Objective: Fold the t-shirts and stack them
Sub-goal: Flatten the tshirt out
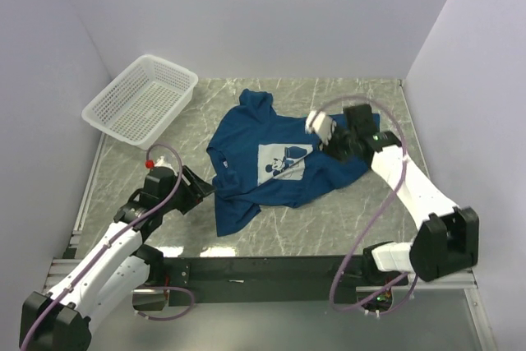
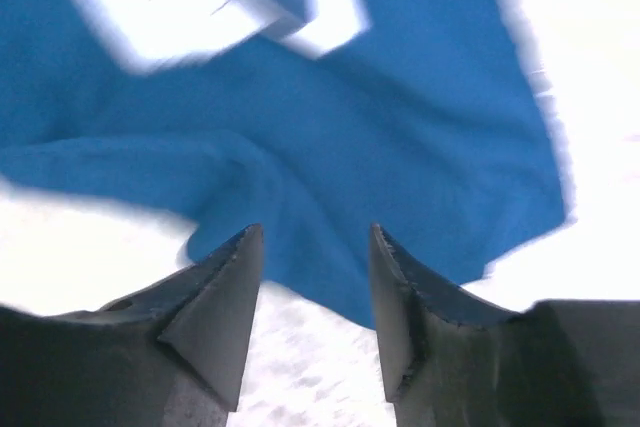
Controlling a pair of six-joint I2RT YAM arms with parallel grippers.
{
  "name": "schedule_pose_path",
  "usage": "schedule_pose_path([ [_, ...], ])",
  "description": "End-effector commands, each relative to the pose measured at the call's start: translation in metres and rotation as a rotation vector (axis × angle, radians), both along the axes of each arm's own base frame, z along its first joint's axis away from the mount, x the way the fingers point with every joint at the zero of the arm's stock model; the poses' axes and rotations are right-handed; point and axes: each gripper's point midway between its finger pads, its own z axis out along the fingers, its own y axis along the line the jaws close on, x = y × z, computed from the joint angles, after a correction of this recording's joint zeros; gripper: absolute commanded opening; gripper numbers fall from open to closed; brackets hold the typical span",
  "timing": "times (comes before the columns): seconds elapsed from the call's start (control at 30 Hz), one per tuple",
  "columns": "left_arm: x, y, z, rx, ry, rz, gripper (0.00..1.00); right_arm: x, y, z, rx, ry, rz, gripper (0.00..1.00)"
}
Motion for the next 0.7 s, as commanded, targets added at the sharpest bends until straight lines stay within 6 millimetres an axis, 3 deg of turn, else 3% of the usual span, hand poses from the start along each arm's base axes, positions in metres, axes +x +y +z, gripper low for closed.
schedule_pose_path([
  [0.0, 0.009, -0.002, 0.031, -0.003, -0.086, -0.013, 0.67, 0.055, -0.003, 0.035, 0.105, -0.111, -0.301, 0.57],
  [0.1, 0.009, -0.001, 0.038, 0.007, -0.115, -0.022, 0.68, 0.049, -0.007, 0.025, 0.104, -0.094, -0.299, 0.57],
  [0.13, 0.009, -0.001, 0.039, 0.008, -0.124, -0.029, 0.68, 0.040, -0.008, 0.017, 0.080, -0.061, -0.263, 0.57],
  [0.2, 0.009, -0.003, 0.040, -0.001, -0.143, -0.042, 0.68, 0.009, 0.008, -0.004, 0.109, 0.068, -0.111, 0.56],
  [0.27, 0.007, -0.005, 0.037, -0.010, -0.143, -0.052, 0.68, -0.022, 0.010, -0.031, 0.083, 0.187, -0.019, 0.54],
  [0.3, 0.007, -0.007, 0.036, -0.020, -0.144, -0.059, 0.68, -0.028, 0.009, -0.038, 0.075, 0.214, -0.010, 0.53],
  [0.47, 0.004, -0.010, 0.022, -0.040, -0.114, -0.064, 0.68, -0.045, 0.004, -0.074, 0.045, 0.319, -0.042, 0.49],
  [0.67, -0.001, -0.010, 0.015, -0.051, -0.105, -0.064, 0.68, -0.042, -0.008, -0.090, -0.008, 0.312, -0.120, 0.47],
])
